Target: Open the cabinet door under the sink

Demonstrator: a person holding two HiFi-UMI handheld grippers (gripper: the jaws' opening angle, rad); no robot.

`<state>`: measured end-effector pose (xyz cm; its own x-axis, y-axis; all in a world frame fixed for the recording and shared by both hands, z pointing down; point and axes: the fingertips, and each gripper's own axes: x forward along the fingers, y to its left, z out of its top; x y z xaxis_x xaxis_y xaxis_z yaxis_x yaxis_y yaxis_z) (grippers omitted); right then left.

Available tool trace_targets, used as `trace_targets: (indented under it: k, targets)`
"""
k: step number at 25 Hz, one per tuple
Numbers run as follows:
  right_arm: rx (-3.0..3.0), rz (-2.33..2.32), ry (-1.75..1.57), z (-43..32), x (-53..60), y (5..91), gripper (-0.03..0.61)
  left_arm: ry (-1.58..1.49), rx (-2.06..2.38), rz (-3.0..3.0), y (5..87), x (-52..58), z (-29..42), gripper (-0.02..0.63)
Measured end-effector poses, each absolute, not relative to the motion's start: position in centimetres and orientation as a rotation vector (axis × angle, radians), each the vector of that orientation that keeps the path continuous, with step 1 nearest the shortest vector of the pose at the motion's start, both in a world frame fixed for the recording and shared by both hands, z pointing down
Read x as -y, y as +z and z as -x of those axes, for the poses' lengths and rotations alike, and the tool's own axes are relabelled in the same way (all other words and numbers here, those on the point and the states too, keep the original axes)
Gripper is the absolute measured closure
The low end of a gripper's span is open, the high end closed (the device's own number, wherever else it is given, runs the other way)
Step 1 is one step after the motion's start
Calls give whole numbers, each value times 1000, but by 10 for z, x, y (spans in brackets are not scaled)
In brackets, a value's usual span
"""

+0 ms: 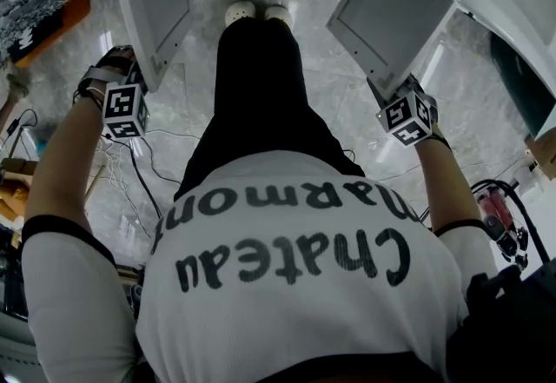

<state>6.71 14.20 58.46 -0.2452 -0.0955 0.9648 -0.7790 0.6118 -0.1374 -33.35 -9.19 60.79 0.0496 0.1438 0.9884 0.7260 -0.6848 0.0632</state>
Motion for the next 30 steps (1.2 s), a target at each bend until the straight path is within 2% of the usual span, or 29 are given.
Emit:
trace_targets:
  k: [10, 14, 30]
  targets:
    - [1730, -688, 757, -72, -148, 584, 483, -1644, 929, 1827, 607, 100, 349, 454]
    - [1745, -642, 761, -78, -159, 581, 456, -1631, 961, 1796, 606, 104, 358, 439]
    - [1698, -627, 800, -109, -181, 580, 453, -1600, 992, 1787, 603, 109, 362, 437]
